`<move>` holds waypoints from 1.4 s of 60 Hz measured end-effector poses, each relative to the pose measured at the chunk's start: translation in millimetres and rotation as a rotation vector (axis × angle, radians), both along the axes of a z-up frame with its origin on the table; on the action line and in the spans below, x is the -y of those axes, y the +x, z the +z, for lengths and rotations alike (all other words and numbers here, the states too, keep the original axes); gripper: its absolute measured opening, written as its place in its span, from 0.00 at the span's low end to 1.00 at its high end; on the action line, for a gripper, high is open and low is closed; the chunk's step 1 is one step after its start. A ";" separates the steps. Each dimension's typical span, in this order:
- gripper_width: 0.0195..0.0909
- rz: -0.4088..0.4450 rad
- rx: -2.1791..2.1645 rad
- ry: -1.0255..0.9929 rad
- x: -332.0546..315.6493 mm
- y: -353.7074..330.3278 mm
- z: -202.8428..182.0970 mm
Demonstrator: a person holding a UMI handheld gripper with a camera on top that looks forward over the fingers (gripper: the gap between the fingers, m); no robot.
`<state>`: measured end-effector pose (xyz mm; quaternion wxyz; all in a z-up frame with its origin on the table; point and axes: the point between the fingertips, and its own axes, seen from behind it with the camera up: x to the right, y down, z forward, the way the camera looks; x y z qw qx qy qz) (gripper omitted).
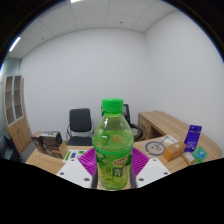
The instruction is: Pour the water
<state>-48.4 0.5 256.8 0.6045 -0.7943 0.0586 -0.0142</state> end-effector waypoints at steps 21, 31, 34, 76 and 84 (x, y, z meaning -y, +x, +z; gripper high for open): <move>0.34 -0.023 0.055 -0.094 -13.4 96.1 -134.3; 0.37 0.009 -0.010 -0.108 -19.4 99.5 -184.5; 0.40 0.029 -0.002 -0.071 -17.0 97.3 -180.9; 0.93 0.016 0.014 -0.264 121.0 69.2 -189.6; 0.93 -0.006 0.000 -0.281 181.0 48.0 -156.6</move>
